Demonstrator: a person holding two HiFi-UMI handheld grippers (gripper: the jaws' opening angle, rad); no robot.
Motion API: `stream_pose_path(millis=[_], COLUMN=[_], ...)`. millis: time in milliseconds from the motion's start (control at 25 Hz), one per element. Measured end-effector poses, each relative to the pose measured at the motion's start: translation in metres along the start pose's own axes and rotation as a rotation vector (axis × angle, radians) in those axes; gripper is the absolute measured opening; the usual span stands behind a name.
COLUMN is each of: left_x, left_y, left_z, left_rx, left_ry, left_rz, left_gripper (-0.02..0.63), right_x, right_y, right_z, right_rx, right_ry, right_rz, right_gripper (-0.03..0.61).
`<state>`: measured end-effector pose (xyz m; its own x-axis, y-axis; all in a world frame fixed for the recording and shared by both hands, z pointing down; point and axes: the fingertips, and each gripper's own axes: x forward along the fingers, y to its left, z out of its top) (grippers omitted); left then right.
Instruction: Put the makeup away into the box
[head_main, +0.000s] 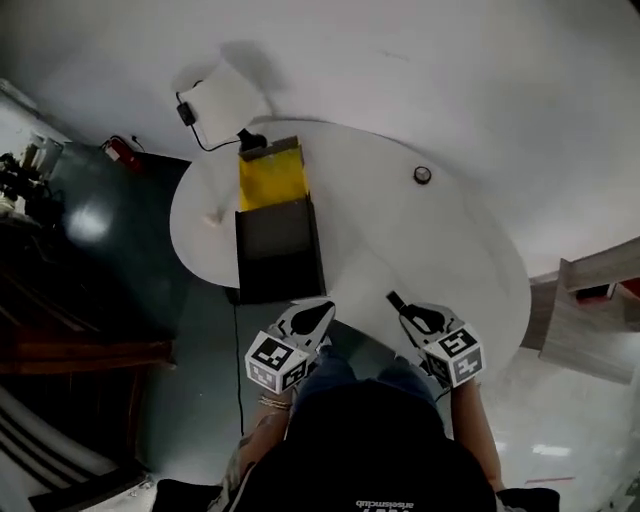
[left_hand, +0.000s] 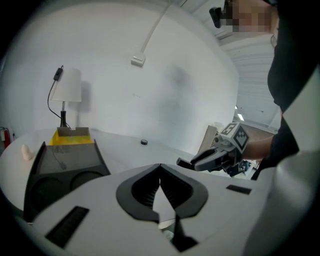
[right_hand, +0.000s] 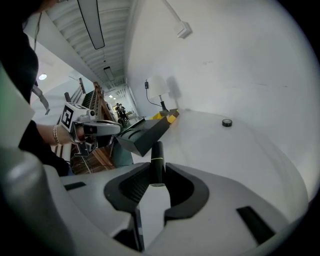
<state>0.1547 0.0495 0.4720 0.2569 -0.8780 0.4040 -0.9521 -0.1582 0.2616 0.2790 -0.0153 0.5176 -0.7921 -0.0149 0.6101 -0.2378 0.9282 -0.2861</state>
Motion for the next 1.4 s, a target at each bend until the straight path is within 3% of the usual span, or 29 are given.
stream_pose_path(millis=[560, 1080, 1400], left_x=[-0.075, -0.133, -0.156], left_y=[0.096, 0.153, 0.185], left_z=[-0.005, -0.024, -0.022], left_rx=[-0.042, -0.081, -0.078], left_ry=[-0.041, -0.039, -0.075], left_rz=[0.053, 0.078, 0.163], left_gripper=[0.017, 0.017, 0.017], right_x=[0.08, 0.136, 0.155], right_y=[0.062, 0.106, 0.125], right_z=[0.072, 0.101, 0.128], right_rx=[-0.067, -0.054, -0.094], right_ry=[-0.014, -0.02, -0.036], right_rz=[0.024, 0.019, 0.083], right_gripper=[0.106, 0.106, 0.106])
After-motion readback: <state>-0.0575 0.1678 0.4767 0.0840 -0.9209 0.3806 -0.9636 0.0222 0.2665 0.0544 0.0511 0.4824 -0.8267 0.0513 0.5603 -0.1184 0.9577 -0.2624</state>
